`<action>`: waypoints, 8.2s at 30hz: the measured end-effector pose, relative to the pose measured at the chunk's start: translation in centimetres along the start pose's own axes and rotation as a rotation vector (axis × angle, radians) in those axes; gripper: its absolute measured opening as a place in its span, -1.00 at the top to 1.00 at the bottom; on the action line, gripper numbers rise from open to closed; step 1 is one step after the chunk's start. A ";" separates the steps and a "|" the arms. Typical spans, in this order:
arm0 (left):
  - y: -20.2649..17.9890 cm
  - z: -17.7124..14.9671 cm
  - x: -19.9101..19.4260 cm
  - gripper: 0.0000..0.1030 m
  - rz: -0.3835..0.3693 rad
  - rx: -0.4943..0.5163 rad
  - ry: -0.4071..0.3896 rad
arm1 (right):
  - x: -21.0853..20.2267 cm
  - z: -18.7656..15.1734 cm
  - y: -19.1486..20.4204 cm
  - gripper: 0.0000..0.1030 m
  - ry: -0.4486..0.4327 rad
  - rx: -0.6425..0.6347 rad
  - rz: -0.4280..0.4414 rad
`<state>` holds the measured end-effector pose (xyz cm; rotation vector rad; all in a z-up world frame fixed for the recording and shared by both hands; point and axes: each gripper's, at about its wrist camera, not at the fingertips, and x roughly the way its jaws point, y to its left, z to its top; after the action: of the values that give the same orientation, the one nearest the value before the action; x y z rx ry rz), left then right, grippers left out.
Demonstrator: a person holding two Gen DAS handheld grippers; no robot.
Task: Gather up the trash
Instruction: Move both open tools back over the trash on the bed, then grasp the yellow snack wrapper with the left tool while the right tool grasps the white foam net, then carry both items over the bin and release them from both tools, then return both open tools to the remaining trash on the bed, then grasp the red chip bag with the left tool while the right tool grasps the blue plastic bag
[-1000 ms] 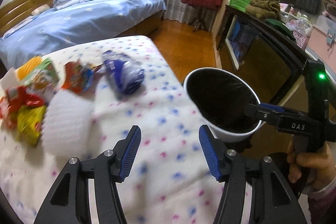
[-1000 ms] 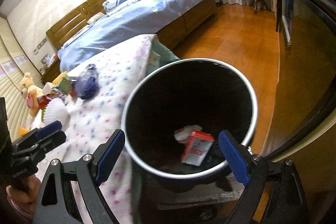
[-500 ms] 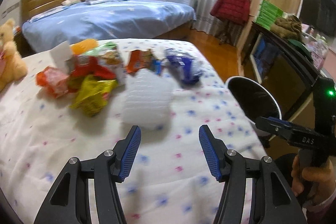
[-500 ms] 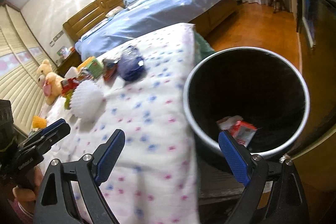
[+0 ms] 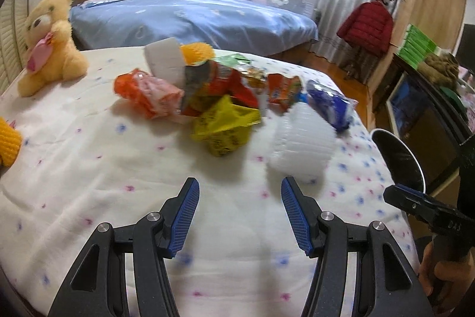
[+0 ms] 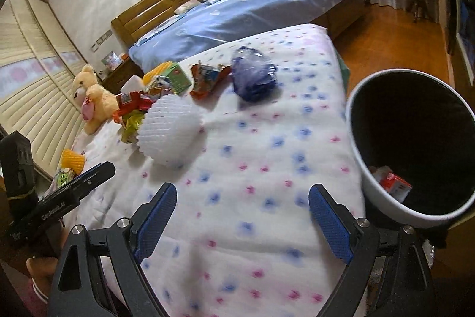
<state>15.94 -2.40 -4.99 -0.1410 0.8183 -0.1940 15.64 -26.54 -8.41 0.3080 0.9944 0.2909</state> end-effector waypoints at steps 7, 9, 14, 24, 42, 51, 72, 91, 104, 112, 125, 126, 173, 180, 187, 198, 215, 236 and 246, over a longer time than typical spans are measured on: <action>1.4 1.4 1.4 -0.11 0.006 -0.012 0.012 | 1.4 0.5 1.3 -0.78 0.000 0.009 0.026; 1.6 1.9 2.2 -0.11 0.002 -0.012 0.015 | 1.7 0.8 1.7 -0.77 -0.003 0.015 0.038; 1.8 3.2 4.6 -0.11 -0.005 -0.011 0.032 | 2.8 1.7 2.1 -0.75 -0.001 0.044 0.066; 2.1 5.0 7.4 -0.10 -0.017 -0.005 0.035 | 4.9 3.7 3.5 -0.49 0.007 0.062 0.126; 2.0 5.2 8.3 0.84 -0.068 0.025 0.016 | 6.2 3.0 4.8 0.75 0.042 0.007 0.191; 1.0 2.8 6.1 0.96 -0.073 0.040 -0.006 | 3.1 1.7 2.7 0.76 0.006 0.018 0.160; -7.3 1.7 5.5 0.97 -0.198 0.170 0.029 | -4.4 0.2 -2.6 0.76 -0.135 0.020 -0.036; -8.5 2.8 8.2 0.01 -0.176 0.172 0.071 | -7.0 -0.1 -6.6 0.76 -0.187 0.062 -0.117; -9.8 4.7 12.6 0.03 -0.121 0.164 0.116 | -7.2 -0.1 -7.5 0.76 -0.187 0.085 -0.118; -11.3 4.4 11.5 0.12 -0.162 0.213 0.078 | -7.6 0.0 -8.1 0.76 -0.194 0.087 -0.131; -15.3 4.0 11.3 0.13 -0.230 0.296 0.076 | -8.4 0.0 -11.4 0.76 -0.193 0.132 -0.166; -15.6 4.1 11.4 0.13 -0.233 0.301 0.077 | -8.3 0.0 -11.7 0.76 -0.192 0.135 -0.167; -20.4 4.4 15.2 -0.32 -0.305 0.327 0.136 | -7.5 1.7 -17.3 0.01 -0.133 0.228 -0.202; -17.0 3.2 13.0 -0.32 -0.261 0.284 0.117 | -7.2 1.6 -14.6 -0.42 -0.157 0.200 -0.167; -12.8 2.6 10.8 -0.32 -0.206 0.219 0.098 | -6.3 1.5 -11.3 -0.48 -0.166 0.172 -0.122; -6.4 2.0 7.3 -0.32 -0.124 0.099 0.062 | -3.1 1.5 -5.8 -0.58 -0.112 0.090 -0.058; -0.5 2.8 5.7 -0.36 0.011 -0.015 0.023 | 1.7 3.3 -1.2 -0.62 -0.063 0.006 -0.022; 1.5 7.6 9.2 -0.29 0.074 -0.013 -0.036 | 7.5 8.8 -1.3 -0.61 -0.040 -0.004 -0.065; 1.2 7.4 10.0 0.74 0.031 0.017 -0.031 | 7.6 8.8 -1.5 0.28 -0.055 -0.020 -0.093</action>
<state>28.15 -3.13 -7.32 -0.1147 0.7877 -0.1693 27.19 -26.10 -10.35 0.2499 0.9487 0.2065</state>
